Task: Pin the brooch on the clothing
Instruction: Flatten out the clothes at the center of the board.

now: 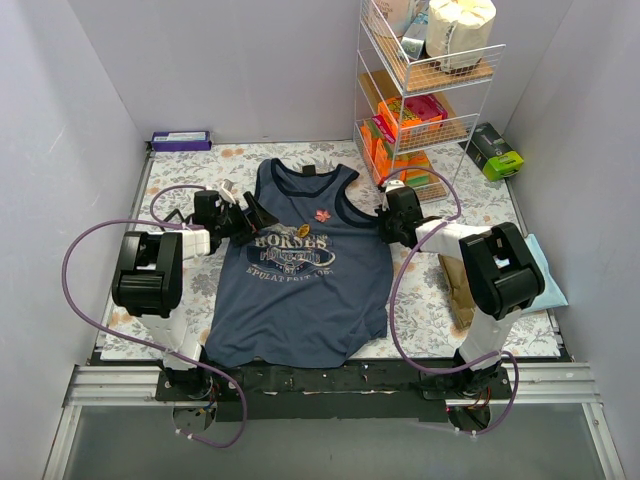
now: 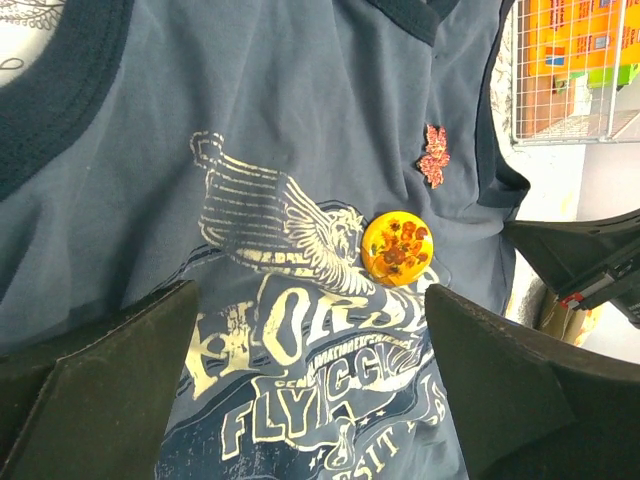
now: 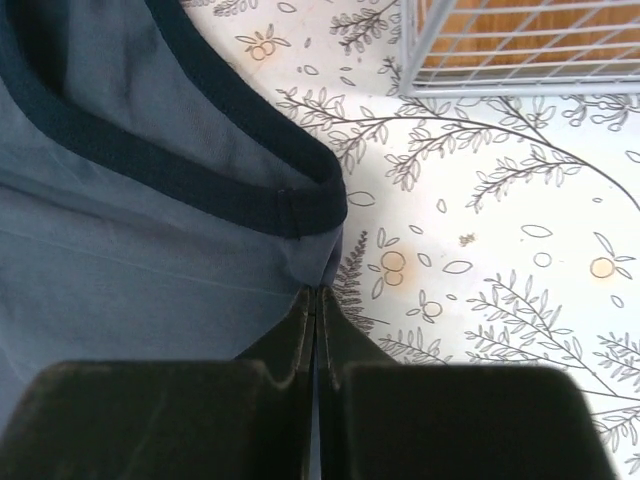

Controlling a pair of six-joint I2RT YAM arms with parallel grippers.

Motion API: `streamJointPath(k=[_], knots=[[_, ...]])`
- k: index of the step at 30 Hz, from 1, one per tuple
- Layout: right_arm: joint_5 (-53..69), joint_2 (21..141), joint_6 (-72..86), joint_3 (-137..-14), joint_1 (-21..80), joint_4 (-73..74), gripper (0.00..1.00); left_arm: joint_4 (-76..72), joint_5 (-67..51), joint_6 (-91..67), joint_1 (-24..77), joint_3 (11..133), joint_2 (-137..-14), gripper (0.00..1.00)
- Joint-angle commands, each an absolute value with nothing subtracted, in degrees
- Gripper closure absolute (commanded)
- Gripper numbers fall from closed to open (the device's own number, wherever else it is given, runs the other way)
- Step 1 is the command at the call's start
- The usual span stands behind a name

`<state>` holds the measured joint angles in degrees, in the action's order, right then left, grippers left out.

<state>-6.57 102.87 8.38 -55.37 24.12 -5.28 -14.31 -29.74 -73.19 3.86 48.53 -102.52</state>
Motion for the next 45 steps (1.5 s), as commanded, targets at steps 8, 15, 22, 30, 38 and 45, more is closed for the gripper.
streamJointPath(k=[8,15,22,30,38,45], knots=[[-14.25,100.20,7.65,-55.46,21.45,1.30,0.99,-2.20,-24.87,-67.50,2.02,48.16,-100.64,0.02],[-10.90,94.94,7.38,-57.65,22.93,3.08,0.68,-3.69,-24.70,-64.87,6.66,48.95,-96.51,0.02],[-11.26,89.39,6.33,-64.15,31.71,6.06,0.37,-1.49,-14.78,-60.03,16.51,54.22,-87.81,0.02],[-3.60,99.29,7.73,-77.23,32.87,7.21,0.35,-8.50,-11.16,-61.59,30.12,47.49,-78.85,0.02],[-3.60,116.44,7.12,-95.87,32.70,12.99,0.36,-22.93,-9.32,-67.40,46.92,35.51,-79.01,0.02],[-2.73,126.37,6.59,-104.32,31.20,16.70,0.36,-27.77,-10.63,-71.19,54.57,32.61,-84.11,0.02]])
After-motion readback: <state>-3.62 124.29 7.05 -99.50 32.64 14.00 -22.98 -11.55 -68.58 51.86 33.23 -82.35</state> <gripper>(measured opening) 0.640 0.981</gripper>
